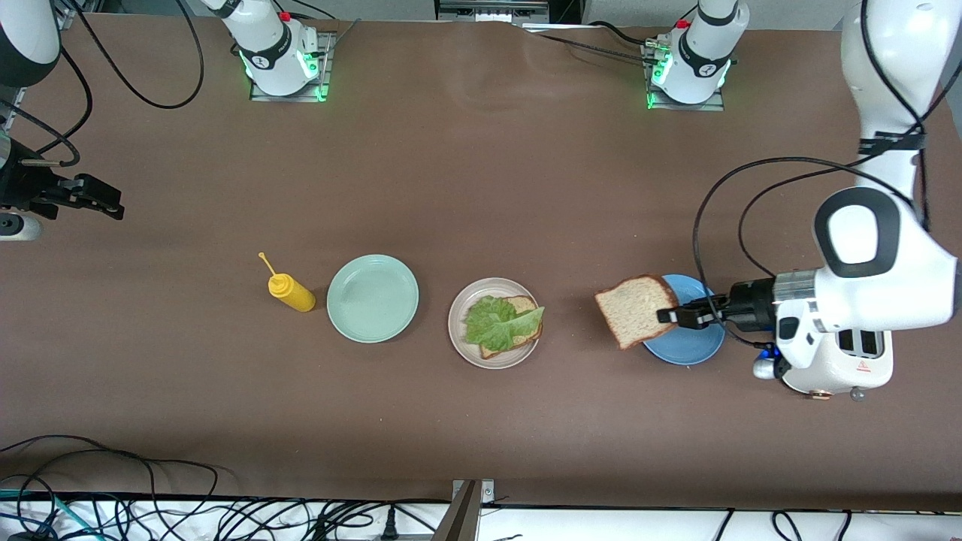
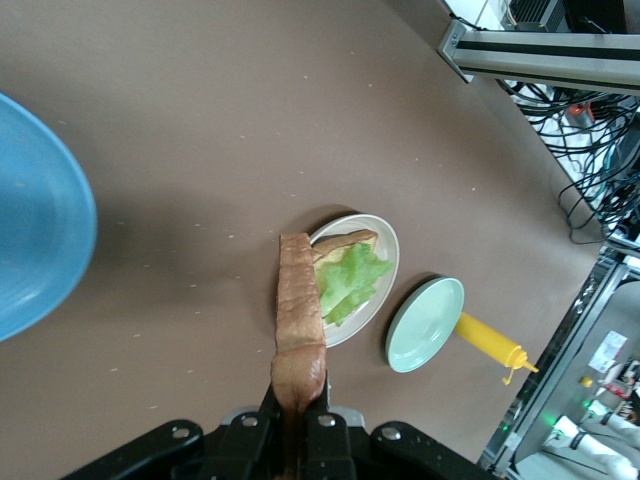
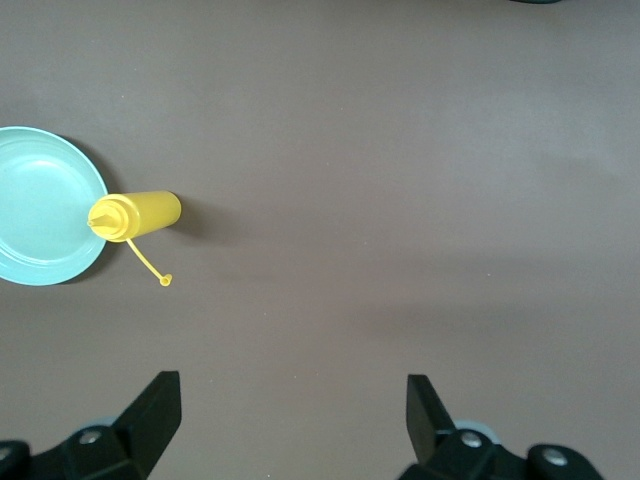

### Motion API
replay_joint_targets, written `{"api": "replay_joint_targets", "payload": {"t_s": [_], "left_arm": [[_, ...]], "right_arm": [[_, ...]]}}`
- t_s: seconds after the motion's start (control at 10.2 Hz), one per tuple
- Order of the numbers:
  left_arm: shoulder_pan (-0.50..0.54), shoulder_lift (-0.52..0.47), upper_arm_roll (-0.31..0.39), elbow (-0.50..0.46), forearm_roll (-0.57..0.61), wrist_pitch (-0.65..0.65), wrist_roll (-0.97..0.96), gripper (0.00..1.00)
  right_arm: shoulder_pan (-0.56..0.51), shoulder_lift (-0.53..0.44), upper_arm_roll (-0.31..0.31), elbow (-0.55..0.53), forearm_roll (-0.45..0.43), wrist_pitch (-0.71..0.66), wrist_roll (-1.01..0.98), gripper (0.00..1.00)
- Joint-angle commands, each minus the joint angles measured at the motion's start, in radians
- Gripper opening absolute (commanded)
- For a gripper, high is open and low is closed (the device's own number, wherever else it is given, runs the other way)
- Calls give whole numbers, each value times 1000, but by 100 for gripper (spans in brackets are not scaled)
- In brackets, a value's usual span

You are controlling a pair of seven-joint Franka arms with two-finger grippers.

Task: Make sandwich on beige plate with both arms
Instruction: 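Carry the bread slice over the beige plate with the left gripper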

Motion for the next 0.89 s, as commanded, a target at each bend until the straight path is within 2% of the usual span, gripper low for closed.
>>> {"api": "replay_joint_targets", "payload": {"t_s": [0.0,0.49,0.79], "left_arm": [[-39,22,7,-23,-104,40,0,0],[-157,67,7,-20,-259,188,14,0],[-229,82,-3,-21,-276,325,35,0]], "right_arm": [[6,-13,14,-2,-23,-1,18,100],[4,-13,14,-2,-17,-1,13,100],[4,-13,12,-2,-16,-1,12,100]]}}
